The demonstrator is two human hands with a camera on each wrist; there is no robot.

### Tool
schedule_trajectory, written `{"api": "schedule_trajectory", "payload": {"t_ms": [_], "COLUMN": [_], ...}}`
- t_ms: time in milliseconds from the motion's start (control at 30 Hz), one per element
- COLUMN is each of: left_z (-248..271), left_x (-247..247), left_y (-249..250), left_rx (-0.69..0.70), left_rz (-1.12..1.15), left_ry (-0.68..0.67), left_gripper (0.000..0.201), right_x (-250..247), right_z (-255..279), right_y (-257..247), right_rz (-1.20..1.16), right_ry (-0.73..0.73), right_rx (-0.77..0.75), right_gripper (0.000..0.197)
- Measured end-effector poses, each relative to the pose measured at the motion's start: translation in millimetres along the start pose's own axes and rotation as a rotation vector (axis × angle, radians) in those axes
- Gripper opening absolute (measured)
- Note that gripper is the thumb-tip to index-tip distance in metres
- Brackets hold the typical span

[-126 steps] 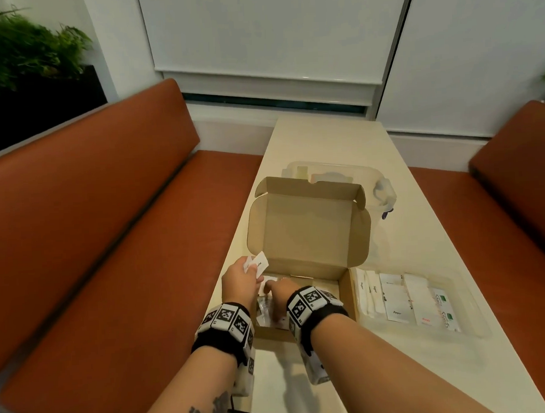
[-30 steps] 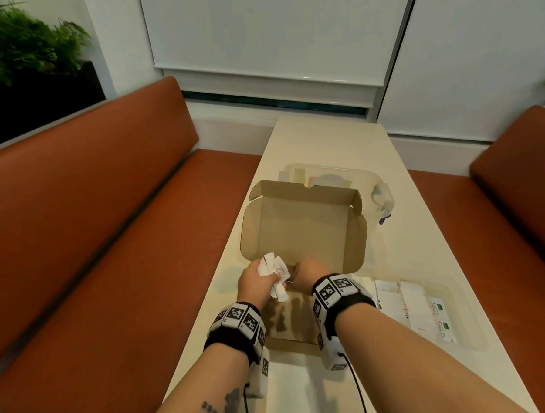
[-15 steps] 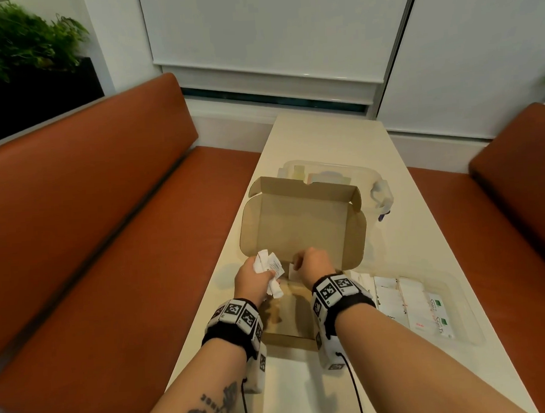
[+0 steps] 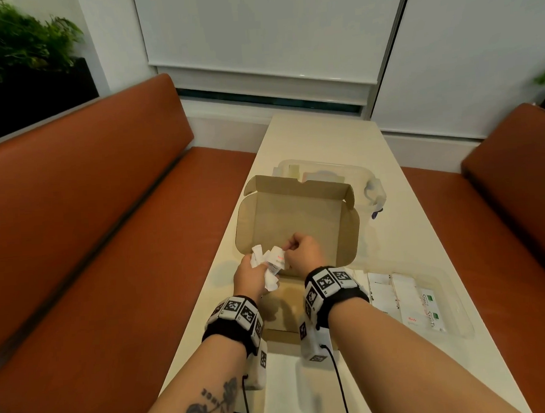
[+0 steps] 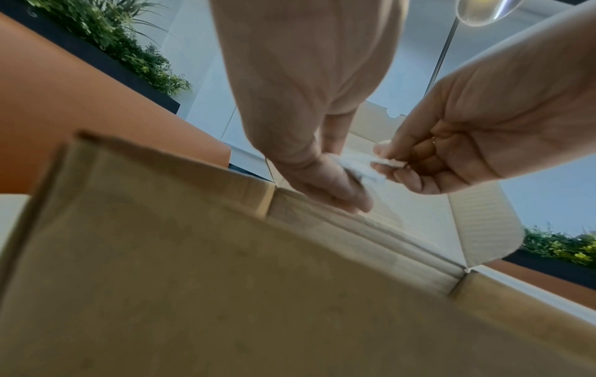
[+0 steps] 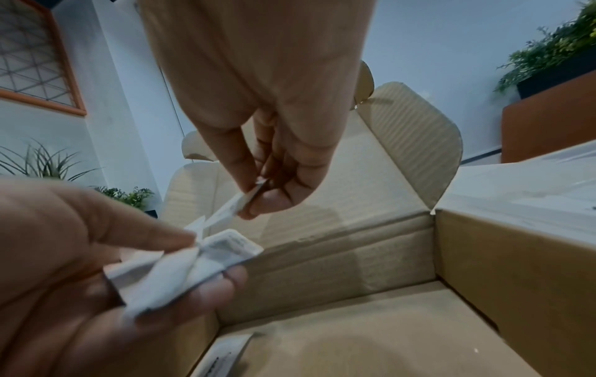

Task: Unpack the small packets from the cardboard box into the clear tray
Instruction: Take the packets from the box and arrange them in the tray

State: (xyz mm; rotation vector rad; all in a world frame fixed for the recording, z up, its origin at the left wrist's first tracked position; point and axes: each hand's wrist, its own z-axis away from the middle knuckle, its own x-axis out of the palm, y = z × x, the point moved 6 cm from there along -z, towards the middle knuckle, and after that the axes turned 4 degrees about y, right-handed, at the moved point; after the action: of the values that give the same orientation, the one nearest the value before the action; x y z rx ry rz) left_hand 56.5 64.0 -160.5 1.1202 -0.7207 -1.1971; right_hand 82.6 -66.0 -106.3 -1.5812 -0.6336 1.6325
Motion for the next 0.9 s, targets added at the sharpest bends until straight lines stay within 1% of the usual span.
{"api": "schedule_trajectory", "payload": {"t_ms": [67,133,300,467,533,600,667,700,800,833,900], "left_z": [-1,-1,5,6,5,5,5,4,3,2,2], "left_x": [3,5,4,-4,-9,-17,-24,-26,-31,-32,-33], "left_y": [-1,0,3,5,8,12,14,14,16,17,20], "left_rx": [-0.027,-0.023,0.068,0.092,0.099,0.126,0.15,0.156,0.167,0.17,0.197], "left_rz": [0.057,0.073,-0.038,-0.004,0.051,0.061,0.064,0.073,0.064,0.055,-0.03], "left_ry": [-0.01,-0.022,-0.058,-0.007,0.029,0.076,0.117,0.126,0.15,0.155,0.173], "left_gripper": [0.025,0.024,0.034,0.028,0.024,0.02,0.018,0.018,0.024,0.027,0.032], "right_x": [1,2,8,14,16,15,17,21,41,49,62], "right_z": [2,4,7,6,2,-1,-4,-4,2,4,5], "right_y": [3,6,7,4,4,6,15,19,26,25,21], "right_rz": [0.024,0.021,-0.029,-0.058,-0.063,0.017,0.174,0.255,0.489,0.545,0.578], "right_ry": [0.005,-0.002,-0.062,-0.098,-0.083,-0.044,-0.044,-0.083,-0.265,-0.307,-0.374], "right_rx": [0.014,0.015,0.006,0.007,0.017,0.02,0.024,0.023,-0.013,-0.047,-0.106], "right_gripper": [0.027,0.026,0.026,0.025,0.019,0.011,0.018,0.022,0.029,0.032,0.035]}}
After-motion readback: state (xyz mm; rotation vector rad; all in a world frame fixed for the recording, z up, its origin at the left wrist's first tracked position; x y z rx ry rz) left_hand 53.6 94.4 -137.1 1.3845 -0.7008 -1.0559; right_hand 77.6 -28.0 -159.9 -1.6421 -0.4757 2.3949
